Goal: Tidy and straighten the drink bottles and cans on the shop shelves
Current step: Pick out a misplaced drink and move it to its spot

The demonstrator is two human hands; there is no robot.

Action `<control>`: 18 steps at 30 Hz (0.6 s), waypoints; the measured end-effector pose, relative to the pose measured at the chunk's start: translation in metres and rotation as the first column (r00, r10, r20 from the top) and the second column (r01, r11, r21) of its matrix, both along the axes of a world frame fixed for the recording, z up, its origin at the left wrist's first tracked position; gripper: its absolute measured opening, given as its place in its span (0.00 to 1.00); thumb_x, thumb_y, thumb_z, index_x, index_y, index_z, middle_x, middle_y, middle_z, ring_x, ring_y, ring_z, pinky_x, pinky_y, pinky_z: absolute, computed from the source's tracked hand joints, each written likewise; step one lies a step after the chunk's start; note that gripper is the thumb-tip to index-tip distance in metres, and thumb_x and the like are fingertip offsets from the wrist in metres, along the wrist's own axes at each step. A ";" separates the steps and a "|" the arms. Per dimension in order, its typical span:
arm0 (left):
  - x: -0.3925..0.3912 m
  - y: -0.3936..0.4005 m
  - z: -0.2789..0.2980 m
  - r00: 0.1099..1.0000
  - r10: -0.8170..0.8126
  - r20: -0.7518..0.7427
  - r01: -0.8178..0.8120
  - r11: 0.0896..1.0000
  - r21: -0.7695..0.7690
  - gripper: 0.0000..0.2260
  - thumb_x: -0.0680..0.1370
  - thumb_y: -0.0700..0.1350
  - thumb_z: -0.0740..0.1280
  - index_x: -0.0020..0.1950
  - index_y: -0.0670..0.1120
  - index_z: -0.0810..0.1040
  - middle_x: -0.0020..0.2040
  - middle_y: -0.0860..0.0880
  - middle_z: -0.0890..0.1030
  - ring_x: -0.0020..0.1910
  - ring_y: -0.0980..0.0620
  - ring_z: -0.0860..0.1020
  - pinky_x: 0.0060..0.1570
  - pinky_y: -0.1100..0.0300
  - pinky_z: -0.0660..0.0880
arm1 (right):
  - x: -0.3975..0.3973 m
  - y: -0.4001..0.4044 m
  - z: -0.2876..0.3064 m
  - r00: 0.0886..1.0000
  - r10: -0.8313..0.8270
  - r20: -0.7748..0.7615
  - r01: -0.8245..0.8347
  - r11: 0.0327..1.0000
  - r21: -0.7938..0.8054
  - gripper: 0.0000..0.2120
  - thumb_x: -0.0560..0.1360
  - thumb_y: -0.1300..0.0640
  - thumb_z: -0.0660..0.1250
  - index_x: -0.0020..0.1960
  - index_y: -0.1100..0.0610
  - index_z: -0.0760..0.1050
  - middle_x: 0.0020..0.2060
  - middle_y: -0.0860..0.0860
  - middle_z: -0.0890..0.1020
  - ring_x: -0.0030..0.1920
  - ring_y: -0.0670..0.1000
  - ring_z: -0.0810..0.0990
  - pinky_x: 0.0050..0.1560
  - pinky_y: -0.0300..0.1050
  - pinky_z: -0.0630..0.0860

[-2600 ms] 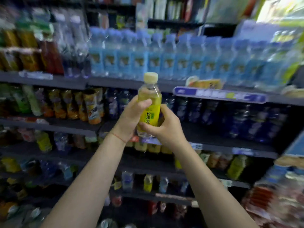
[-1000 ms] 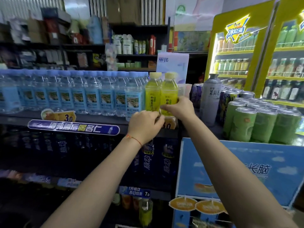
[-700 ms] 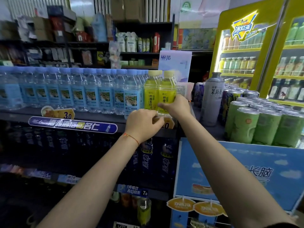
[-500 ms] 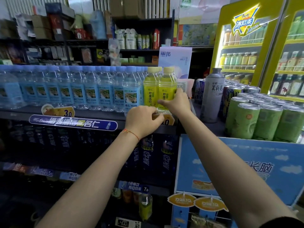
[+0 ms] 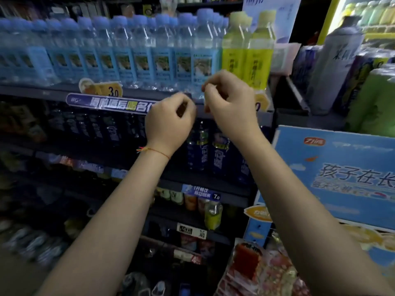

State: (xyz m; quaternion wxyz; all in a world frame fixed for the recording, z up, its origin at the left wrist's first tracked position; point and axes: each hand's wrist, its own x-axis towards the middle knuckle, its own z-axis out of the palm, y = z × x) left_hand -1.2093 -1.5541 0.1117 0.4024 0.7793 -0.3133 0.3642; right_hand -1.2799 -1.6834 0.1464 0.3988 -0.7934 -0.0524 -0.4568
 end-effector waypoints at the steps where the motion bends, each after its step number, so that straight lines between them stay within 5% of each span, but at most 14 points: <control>1: 0.003 0.013 -0.017 0.998 0.029 -0.062 -0.029 1.000 -0.002 0.13 0.78 0.49 0.63 0.38 0.44 0.79 0.32 0.50 0.78 0.32 0.47 0.76 0.30 0.54 0.69 | 0.005 0.010 -0.016 0.997 0.063 -0.046 -0.063 0.998 0.012 0.08 0.77 0.58 0.63 0.43 0.60 0.78 0.32 0.49 0.79 0.35 0.51 0.80 0.37 0.50 0.77; 4: 0.015 0.049 -0.078 0.934 0.109 -0.341 -0.081 0.992 0.096 0.17 0.77 0.52 0.62 0.33 0.43 0.76 0.27 0.48 0.75 0.29 0.46 0.74 0.29 0.52 0.67 | 0.022 0.035 -0.074 0.944 0.243 -0.223 -0.217 0.967 0.133 0.08 0.78 0.59 0.63 0.43 0.59 0.78 0.30 0.49 0.80 0.32 0.49 0.78 0.36 0.50 0.77; 9: 0.033 0.091 -0.193 0.656 0.247 -0.713 -0.062 0.959 0.275 0.18 0.72 0.57 0.61 0.36 0.43 0.79 0.34 0.45 0.79 0.37 0.44 0.78 0.37 0.51 0.73 | 0.045 0.072 -0.203 0.754 0.365 -0.545 -0.214 0.922 0.322 0.09 0.75 0.56 0.63 0.38 0.53 0.77 0.29 0.45 0.78 0.32 0.47 0.77 0.38 0.49 0.75; 12: 0.033 0.092 -0.249 0.498 0.185 -0.847 0.012 0.975 0.221 0.16 0.73 0.54 0.63 0.32 0.46 0.79 0.31 0.47 0.80 0.36 0.45 0.79 0.39 0.53 0.74 | 0.044 0.076 -0.288 0.597 0.256 -0.760 -0.005 0.949 0.315 0.10 0.76 0.59 0.65 0.36 0.53 0.77 0.32 0.47 0.80 0.37 0.49 0.78 0.40 0.45 0.71; 14: 0.032 0.084 -0.275 0.384 0.137 -0.913 0.081 0.980 0.181 0.15 0.78 0.49 0.65 0.31 0.48 0.78 0.27 0.49 0.77 0.30 0.48 0.76 0.37 0.55 0.72 | 0.034 0.069 -0.328 0.492 0.131 -0.861 0.283 0.911 0.300 0.06 0.76 0.57 0.67 0.49 0.60 0.79 0.44 0.56 0.83 0.48 0.56 0.81 0.43 0.43 0.69; 18: 0.032 0.072 -0.307 0.223 0.064 -0.973 0.206 0.972 0.111 0.14 0.80 0.47 0.64 0.36 0.46 0.79 0.26 0.50 0.77 0.28 0.48 0.76 0.35 0.56 0.74 | 0.024 0.046 -0.353 0.320 -0.136 -0.938 0.676 0.727 0.125 0.37 0.75 0.51 0.72 0.72 0.70 0.58 0.68 0.66 0.68 0.67 0.66 0.71 0.58 0.54 0.72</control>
